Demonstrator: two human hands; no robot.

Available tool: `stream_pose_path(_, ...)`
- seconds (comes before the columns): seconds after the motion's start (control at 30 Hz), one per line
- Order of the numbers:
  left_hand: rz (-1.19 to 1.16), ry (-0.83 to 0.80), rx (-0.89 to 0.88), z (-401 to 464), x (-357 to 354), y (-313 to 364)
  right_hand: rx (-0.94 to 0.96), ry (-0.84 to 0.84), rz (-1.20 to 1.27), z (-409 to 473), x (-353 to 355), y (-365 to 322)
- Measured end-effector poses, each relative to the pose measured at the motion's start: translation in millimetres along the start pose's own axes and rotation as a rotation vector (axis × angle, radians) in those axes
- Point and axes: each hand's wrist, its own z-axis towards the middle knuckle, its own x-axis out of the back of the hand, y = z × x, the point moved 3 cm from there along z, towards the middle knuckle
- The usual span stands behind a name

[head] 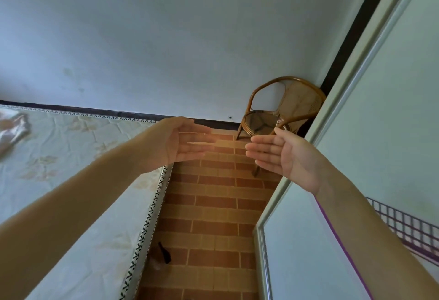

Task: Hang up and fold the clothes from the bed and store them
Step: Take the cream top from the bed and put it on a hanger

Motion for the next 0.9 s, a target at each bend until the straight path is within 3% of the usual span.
stream_pose_path(0.33,-0.025,-0.017,0.089,119.2,91.4,37.9,-0.037,0.013,0.031,127.9,-8.8,-40.3)
stream_pose_path(0.6,-0.002,0.064,0.093,214.5,106.8,60.2,-0.060,-0.005,0.057,242.1,20.2,-68.7)
stream_pose_path(0.9,0.007,0.163,0.038,343.5,94.5,130.5,-0.035,-0.082,0.068,393.1,77.8,-140.1)
